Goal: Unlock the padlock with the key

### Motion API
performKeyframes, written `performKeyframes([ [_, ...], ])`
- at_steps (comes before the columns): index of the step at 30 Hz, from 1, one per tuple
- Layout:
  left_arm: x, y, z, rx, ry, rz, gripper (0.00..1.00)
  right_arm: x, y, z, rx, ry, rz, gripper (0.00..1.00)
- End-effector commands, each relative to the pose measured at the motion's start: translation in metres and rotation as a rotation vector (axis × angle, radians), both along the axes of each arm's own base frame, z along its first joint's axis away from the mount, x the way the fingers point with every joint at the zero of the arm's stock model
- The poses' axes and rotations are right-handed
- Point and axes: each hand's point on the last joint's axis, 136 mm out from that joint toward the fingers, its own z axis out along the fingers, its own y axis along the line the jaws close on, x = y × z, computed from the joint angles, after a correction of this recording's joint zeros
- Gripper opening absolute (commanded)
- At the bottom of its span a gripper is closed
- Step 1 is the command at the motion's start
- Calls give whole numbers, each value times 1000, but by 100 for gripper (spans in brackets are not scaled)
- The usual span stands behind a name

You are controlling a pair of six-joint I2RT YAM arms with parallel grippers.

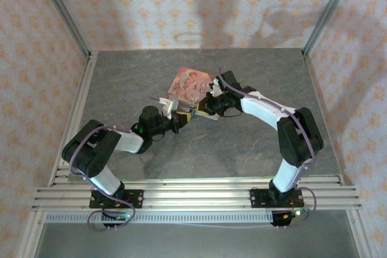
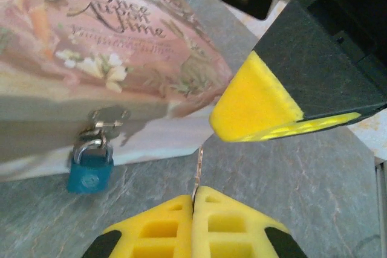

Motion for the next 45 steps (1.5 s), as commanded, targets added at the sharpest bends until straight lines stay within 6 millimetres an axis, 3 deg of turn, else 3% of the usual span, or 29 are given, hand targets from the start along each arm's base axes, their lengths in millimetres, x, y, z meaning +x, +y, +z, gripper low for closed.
performKeyframes([
  [1, -7, 9, -7, 64, 2, 23, 0, -2, -14, 0, -220, -102, -45, 3],
  [8, -23, 28, -24, 158, 39, 56, 0, -6, -6, -10, -505, -281, -123, 27],
  [12, -33, 38, -26, 189, 40, 71, 0, -1, 4, -9, -596, -374, -166, 40],
  [16, -42, 47, -24, 210, 33, 81, 0, 9, 13, -25, -680, -379, -205, 51],
  [28, -57, 67, -7, 250, -15, 103, 0, 35, 22, -50, -765, -426, -289, 53],
  [45, -61, 64, -5, 236, -24, 83, 0, 64, 34, -66, -774, -450, -346, 51],
])
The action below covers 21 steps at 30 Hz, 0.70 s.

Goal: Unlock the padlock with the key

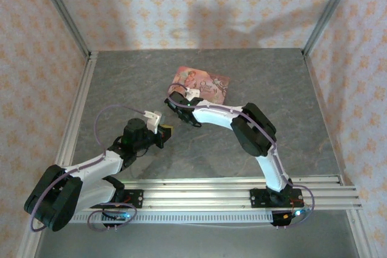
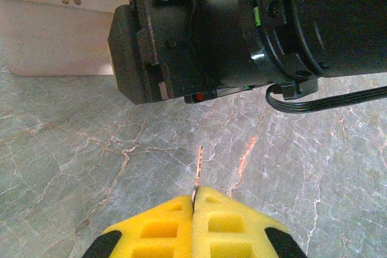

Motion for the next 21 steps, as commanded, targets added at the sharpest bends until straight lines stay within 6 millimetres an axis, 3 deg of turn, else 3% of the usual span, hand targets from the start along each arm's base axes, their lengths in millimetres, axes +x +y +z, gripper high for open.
performKeyframes([
  [1, -2, 3, 0, 12, -13, -8, 0, 18, -1, 7, -13, -60, -32, 50],
  [6, -3, 3, -1, 11, -15, -12, 0, 26, -3, 0, -23, -98, -38, 43],
  [10, -4, 3, -2, 13, -14, -15, 0, 31, -4, 0, -36, -124, -37, 30],
  [15, -3, 2, -3, 18, -12, -20, 0, 33, -8, 5, -42, -134, -23, 14],
  [21, -2, -2, -4, 13, -3, -37, 0, 26, -13, 16, -22, -116, 31, 5],
])
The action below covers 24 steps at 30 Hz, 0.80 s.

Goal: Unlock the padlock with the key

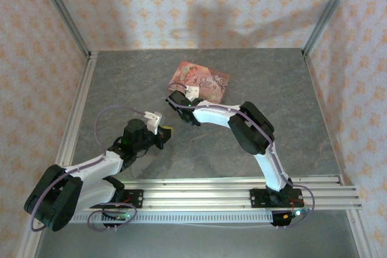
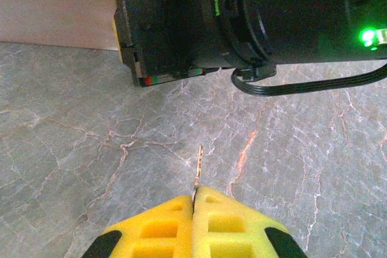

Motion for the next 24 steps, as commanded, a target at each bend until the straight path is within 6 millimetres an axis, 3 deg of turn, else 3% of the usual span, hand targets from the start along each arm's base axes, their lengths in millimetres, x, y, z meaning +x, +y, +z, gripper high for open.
performKeyframes([
  [1, 1, -3, 0, 6, -6, -30, 0, -1, -11, 21, 14, -8, 24, 5],
  [14, 20, -22, 6, -91, 22, -59, 0, -49, -18, 42, 212, 126, 169, 0],
  [24, 29, -37, 8, -159, 22, -79, 0, -68, -21, 61, 341, 222, 243, 0],
])
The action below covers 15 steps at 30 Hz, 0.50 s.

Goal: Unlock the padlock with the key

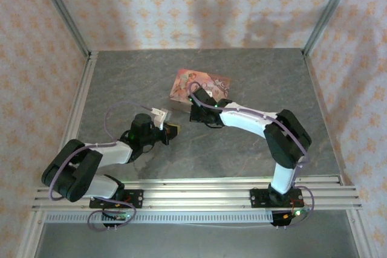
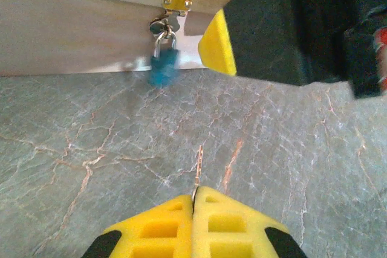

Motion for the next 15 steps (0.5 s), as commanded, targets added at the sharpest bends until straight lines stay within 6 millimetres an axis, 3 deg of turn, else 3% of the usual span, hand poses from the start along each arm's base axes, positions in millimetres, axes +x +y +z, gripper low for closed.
performKeyframes([
  [1, 10, -12, 22, -66, -67, -16, 0, -4, 4, 19, 70, 23, 36, 0],
  [4, 13, -13, 19, -76, -60, -7, 0, -4, 1, 24, 58, 21, 38, 0],
  [9, 12, -12, 14, -52, -49, 4, 0, 1, -21, 25, -82, -38, -58, 3],
  [11, 11, -8, 11, -22, -44, 16, 0, 1, -21, 23, -135, -59, -104, 11],
  [15, 8, -5, 9, 11, -42, 11, 0, 3, -14, 18, -216, -103, -174, 38],
])
